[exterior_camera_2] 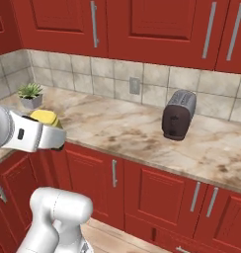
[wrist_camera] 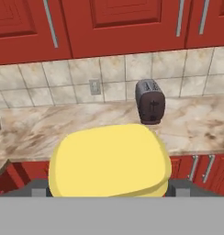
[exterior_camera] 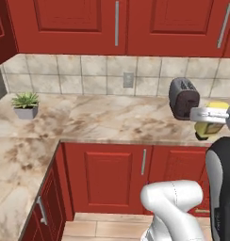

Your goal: Place the condiment bottle and mustard from the counter to the top shelf of the fridge. If the existing items in the fridge are on the top shelf, move them to other shelves.

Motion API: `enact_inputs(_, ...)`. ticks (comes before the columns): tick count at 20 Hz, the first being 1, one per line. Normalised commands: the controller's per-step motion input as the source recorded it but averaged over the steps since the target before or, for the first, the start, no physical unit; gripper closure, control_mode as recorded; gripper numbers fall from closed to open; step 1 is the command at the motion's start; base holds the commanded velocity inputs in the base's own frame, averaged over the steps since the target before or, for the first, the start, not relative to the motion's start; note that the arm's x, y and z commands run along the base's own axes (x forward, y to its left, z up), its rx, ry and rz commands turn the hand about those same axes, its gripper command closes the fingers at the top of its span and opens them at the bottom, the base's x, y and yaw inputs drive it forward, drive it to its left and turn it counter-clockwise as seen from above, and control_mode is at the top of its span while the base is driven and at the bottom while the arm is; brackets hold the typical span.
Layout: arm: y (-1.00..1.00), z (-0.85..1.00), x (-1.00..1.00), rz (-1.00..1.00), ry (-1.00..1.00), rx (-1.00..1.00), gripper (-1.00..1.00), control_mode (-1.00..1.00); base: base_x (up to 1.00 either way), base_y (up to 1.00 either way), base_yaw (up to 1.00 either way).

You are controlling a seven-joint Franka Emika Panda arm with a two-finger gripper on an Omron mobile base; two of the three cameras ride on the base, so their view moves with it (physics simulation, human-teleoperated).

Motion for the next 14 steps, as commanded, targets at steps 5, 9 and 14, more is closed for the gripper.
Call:
enact_inputs(5, 0.00, 0.00, 0.00, 0.00, 0.00, 0.00, 1.00, 1.00, -1.00, -0.50, -0.17)
enact_inputs(9, 0.00, 0.00, 0.00, 0.00, 0.00, 0.00, 1.00, 1.00, -1.00, -1.00, -0.27)
enact_inputs(14, 0.00, 0.00, 0.00, 0.00, 0.00, 0.00, 1.00, 1.00, -1.00, -1.00, -0.22)
